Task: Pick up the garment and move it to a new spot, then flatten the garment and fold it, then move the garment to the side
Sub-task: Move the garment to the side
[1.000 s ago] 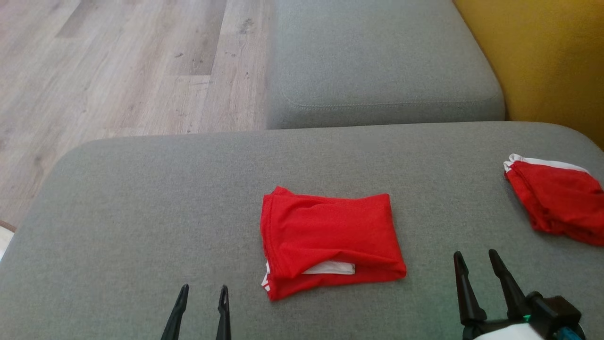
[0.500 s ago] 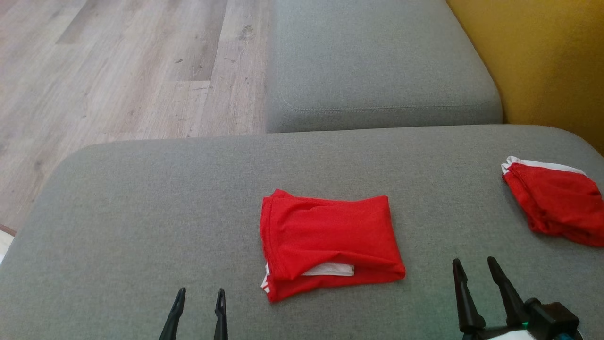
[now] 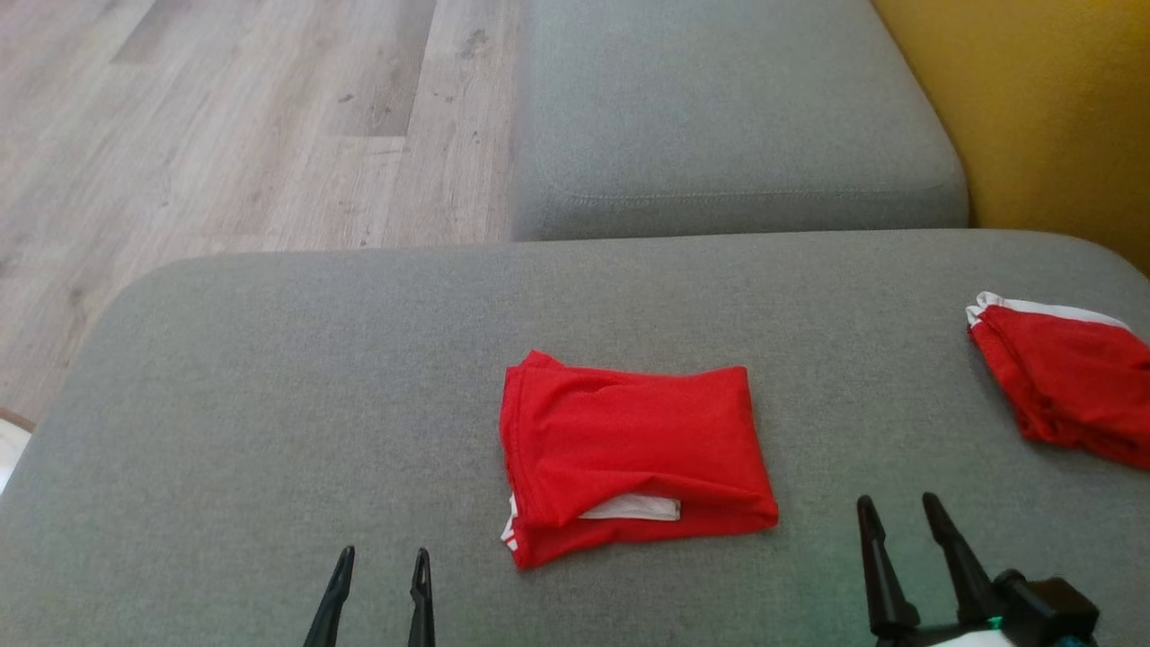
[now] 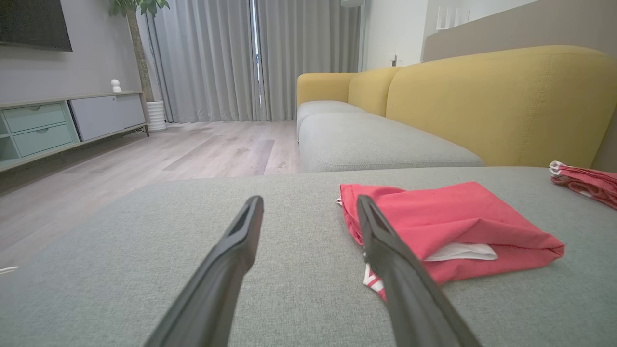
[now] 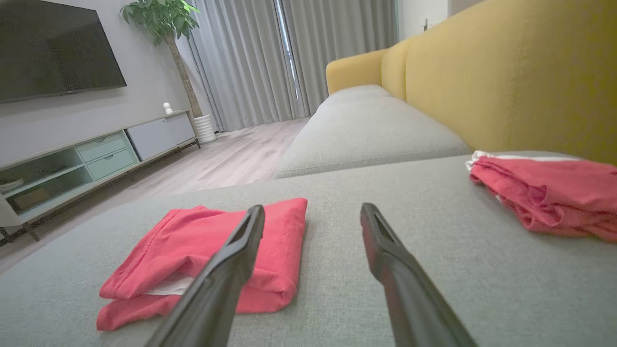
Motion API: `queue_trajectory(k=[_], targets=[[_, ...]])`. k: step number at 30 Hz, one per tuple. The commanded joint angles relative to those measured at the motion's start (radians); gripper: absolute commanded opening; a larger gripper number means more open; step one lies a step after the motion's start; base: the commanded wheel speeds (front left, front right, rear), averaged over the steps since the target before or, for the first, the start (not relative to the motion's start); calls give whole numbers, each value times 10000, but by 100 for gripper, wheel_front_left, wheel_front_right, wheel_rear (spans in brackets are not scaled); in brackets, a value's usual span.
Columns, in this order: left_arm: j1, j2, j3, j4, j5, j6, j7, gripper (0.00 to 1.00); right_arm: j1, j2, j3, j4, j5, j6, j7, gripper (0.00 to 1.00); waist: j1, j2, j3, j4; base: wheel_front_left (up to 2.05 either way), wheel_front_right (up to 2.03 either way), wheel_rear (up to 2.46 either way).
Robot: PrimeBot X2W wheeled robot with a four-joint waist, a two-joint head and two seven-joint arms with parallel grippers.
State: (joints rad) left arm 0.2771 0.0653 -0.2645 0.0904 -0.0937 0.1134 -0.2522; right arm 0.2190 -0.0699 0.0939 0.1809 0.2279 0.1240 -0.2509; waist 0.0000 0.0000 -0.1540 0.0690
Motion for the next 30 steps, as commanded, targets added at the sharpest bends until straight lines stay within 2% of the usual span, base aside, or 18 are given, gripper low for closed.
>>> queue_trajectory(k=[1, 7, 13, 18, 28, 29, 30], targets=[[-373, -147, 245, -351, 119, 6, -95, 100, -371, -66, 345, -158, 281, 67, -108, 100, 0, 0, 118, 46, 0, 0, 0], [-552, -149, 1, -308, 120, 18, -95, 100, -975, -328, 772, 375, 880, 67, -108, 100, 0, 0, 637, 234, 0, 0, 0], [-842, -149, -406, -233, 19, 110, -95, 100, -2125, -696, 1351, 1448, 1808, 67, -17, 100, 0, 0, 1324, 504, 0, 0, 0], [-1197, -150, -679, -181, -8, 166, -95, 100, -3300, -888, 1850, 2344, 3395, 67, 901, 100, 0, 0, 1830, 694, 0, 0, 0], [-1913, -150, -1005, -82, -42, 257, -95, 100, -5174, -958, 2394, 4399, 5491, 67, 2812, 100, 0, 0, 2536, 934, 0, 0, 0], [-1999, -150, -1069, -32, -25, 275, -95, 100, -5469, -960, 2553, 4883, 5572, 67, 2980, 62, 0, 0, 2626, 978, 0, 0, 0], [-2033, -150, -1098, 0, -7, 284, -95, 100, -5578, -936, 2668, 5093, 5578, 67, 3045, 0, 0, 0, 2652, 993, 0, 0, 0]])
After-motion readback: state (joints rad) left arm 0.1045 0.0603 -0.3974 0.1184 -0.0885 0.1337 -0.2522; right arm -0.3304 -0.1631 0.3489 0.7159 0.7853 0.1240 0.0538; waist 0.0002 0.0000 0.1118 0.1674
